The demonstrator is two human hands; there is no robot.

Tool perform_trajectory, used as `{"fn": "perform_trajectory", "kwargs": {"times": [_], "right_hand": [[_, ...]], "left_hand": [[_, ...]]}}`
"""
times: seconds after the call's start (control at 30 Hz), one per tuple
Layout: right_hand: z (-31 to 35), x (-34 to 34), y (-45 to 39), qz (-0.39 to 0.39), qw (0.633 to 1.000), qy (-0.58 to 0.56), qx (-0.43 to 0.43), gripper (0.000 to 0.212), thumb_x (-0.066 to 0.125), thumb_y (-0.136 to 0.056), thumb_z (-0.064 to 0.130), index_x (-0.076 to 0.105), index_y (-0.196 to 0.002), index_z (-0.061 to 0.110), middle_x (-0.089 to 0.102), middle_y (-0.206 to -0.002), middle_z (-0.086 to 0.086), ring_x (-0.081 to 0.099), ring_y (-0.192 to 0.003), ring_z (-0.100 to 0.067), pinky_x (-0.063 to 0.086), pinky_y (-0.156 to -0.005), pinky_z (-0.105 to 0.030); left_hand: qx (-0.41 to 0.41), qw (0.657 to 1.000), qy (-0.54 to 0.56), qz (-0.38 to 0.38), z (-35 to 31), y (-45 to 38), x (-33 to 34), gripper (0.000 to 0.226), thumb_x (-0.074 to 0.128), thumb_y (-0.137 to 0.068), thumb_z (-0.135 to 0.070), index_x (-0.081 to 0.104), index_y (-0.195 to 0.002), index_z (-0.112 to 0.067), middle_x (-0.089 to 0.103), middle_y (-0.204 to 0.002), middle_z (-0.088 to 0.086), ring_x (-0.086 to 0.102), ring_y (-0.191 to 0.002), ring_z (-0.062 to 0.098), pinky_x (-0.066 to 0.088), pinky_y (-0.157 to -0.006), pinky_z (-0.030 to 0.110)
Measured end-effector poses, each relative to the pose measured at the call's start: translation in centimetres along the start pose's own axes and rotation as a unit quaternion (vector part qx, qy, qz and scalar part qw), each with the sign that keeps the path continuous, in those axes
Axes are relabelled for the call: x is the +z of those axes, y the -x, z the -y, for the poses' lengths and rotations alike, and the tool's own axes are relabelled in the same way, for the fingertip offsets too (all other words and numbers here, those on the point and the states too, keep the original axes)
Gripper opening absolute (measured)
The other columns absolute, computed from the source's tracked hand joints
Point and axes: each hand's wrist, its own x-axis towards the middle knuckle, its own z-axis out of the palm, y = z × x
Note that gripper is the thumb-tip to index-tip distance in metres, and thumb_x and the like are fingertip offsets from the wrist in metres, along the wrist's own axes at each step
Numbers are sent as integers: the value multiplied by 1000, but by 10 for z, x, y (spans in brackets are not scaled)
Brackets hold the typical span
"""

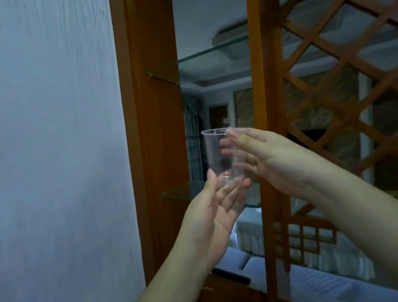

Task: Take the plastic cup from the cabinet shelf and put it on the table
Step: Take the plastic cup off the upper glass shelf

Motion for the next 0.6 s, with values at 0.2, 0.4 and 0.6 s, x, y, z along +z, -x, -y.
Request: {"fn": "perform_trajectory", "kwargs": {"times": [0.2, 0.4, 0.6], "right_hand": [[-17, 40, 41, -13, 999, -23, 22, 59, 70, -66, 62, 55, -119, 41, 63, -124, 6, 65, -107, -5, 47, -101, -36], [-34, 84, 93, -65, 996, 28, 55, 70, 74, -67, 59, 51, -130, 38, 67, -116, 16, 61, -107, 4, 44, -103, -37], [-54, 147, 151, -112, 989, 15, 99, 82, 76, -60, 60, 48, -132, 33, 61, -128, 13, 56, -119, 0, 43, -107, -39]], "left_hand": [[-23, 999, 4, -45, 9, 55, -21, 38, 50, -92, -38, 71, -105, -9, 69, -113, 21, 65, -108, 29, 56, -80, 31], [-107, 993, -7, -55, 15, 106, -56, 35, 48, -96, -27, 57, -120, -4, 68, -115, 23, 64, -109, 32, 55, -87, 36], [-219, 974, 19, -59, 15, 165, -99, 37, 46, -99, -25, 56, -123, 1, 65, -119, 26, 63, -111, 36, 51, -94, 42]]}}
